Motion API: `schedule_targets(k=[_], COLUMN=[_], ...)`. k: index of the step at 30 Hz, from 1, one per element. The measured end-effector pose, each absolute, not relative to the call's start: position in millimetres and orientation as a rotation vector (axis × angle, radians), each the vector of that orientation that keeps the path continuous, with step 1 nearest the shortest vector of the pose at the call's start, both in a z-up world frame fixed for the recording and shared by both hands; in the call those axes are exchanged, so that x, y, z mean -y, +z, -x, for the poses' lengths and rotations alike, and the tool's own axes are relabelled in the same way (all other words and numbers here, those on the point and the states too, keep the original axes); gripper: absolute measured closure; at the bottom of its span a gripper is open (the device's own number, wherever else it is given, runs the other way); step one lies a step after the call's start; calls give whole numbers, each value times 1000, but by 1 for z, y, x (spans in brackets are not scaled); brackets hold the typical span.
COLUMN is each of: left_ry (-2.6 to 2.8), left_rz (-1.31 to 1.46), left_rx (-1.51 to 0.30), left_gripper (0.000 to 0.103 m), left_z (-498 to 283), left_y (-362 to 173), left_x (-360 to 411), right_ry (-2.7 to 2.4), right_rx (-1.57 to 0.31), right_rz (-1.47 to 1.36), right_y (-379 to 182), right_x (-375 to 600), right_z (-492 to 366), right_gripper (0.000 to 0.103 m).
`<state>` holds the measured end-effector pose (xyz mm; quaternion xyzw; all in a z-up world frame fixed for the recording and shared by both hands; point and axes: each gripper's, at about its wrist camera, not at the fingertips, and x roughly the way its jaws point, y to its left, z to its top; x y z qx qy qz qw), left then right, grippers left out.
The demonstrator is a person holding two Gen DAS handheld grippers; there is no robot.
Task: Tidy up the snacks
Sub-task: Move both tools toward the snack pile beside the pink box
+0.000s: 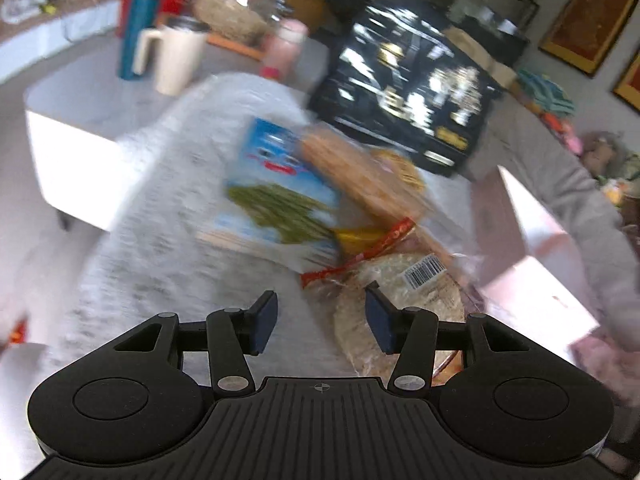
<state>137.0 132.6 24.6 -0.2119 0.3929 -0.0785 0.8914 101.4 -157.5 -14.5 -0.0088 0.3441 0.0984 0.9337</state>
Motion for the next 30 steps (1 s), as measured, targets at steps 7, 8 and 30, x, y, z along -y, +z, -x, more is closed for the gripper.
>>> schedule_targets(k=[7, 8, 30], left_ry=[-153, -152, -56], left_rz=[414, 393, -216], left_rx=[-771, -778, -696], left_gripper=[49, 49, 44], left_z=[-153, -149, -108], left_y=[39, 41, 34], left_x=[-124, -122, -44], right_ry=[201, 201, 203], right_rx=[-698, -697, -699], right_rz=[8, 8, 10], right_y=[-17, -17, -17], right_x=[158, 157, 155], right_z=[-104, -104, -106], right_gripper=[14, 14, 11])
